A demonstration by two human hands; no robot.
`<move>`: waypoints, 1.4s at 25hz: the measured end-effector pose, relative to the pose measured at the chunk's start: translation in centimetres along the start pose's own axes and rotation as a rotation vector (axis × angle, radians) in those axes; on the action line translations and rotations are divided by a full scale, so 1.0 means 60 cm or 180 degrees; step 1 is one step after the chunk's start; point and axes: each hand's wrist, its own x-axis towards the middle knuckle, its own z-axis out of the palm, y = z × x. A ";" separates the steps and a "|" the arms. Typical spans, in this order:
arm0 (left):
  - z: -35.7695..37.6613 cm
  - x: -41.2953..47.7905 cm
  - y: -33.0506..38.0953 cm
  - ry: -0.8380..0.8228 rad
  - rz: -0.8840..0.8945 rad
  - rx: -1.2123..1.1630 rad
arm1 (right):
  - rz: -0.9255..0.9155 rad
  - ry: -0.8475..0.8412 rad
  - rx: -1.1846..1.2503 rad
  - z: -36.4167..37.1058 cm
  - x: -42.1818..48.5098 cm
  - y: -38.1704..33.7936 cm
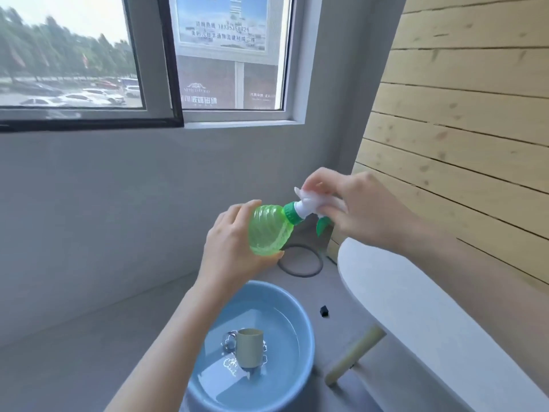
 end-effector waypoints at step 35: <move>-0.005 -0.001 -0.041 0.0233 -0.0026 0.0216 | 0.0169 -0.0663 0.0184 0.013 0.056 -0.028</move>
